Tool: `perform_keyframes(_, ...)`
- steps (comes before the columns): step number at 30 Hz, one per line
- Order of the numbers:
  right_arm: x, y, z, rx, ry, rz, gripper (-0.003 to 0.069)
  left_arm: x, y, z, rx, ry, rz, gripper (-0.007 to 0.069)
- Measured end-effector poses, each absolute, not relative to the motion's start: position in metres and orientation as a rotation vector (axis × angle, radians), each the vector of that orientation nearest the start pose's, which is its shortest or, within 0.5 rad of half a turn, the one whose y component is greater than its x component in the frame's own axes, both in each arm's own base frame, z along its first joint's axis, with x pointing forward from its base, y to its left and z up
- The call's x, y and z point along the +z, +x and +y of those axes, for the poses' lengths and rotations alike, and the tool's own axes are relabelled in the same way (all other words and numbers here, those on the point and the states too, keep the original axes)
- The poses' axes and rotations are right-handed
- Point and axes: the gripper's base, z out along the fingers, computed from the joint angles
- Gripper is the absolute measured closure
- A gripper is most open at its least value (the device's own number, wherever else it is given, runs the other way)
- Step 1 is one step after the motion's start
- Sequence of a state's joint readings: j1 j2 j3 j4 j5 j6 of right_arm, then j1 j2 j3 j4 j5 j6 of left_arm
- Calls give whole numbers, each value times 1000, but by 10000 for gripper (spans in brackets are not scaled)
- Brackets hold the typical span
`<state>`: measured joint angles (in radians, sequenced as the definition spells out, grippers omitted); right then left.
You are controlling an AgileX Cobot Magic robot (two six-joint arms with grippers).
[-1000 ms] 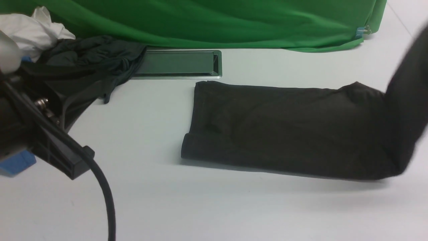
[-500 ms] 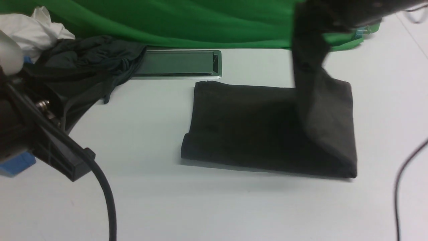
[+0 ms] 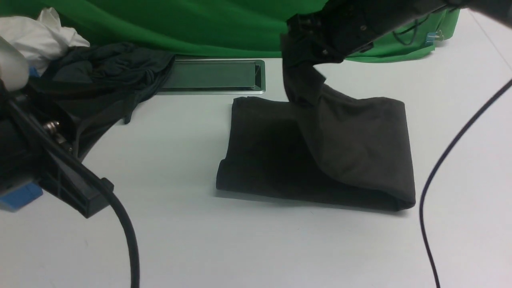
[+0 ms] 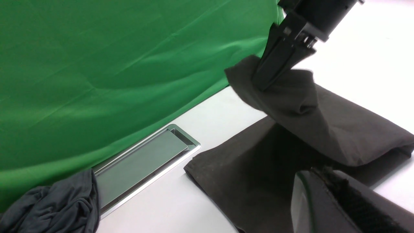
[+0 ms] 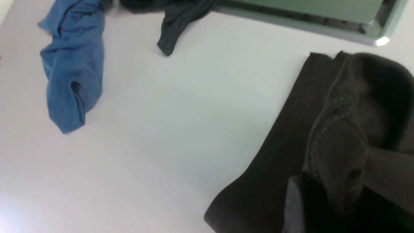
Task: Fold a long-sleeved shirt on a white desktop.
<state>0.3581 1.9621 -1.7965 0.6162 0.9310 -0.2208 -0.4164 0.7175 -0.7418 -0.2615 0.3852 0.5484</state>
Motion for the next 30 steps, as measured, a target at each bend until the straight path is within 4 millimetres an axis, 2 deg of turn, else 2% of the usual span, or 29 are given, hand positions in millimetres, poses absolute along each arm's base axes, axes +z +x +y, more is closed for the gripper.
perform_keyframes(8,295,404,214,882,-449,2473,571,364,131,-67,-167,712,1691,606)
perform_keyframes(10,293,405,218,895,-436,2462,552,364,131,-67,-167,712,1691,606)
perform_keyframes(15,295,406,225,942,-396,2428,375,364,131,-67,-166,712,1691,606)
perform_keyframes(17,297,406,227,980,-370,2413,265,364,131,-67,-166,712,1691,606)
perform_keyframes(20,301,404,226,994,-368,2408,222,364,131,-67,-166,712,1691,606)
perform_keyframes(24,316,399,214,958,-413,2401,267,364,131,-67,-165,712,1691,606)
perform_keyframes(28,331,390,184,710,-562,2448,420,361,135,-69,-190,688,1723,606)
perform_keyframes(30,327,385,170,527,-638,2516,507,355,146,-73,-209,662,1764,606)
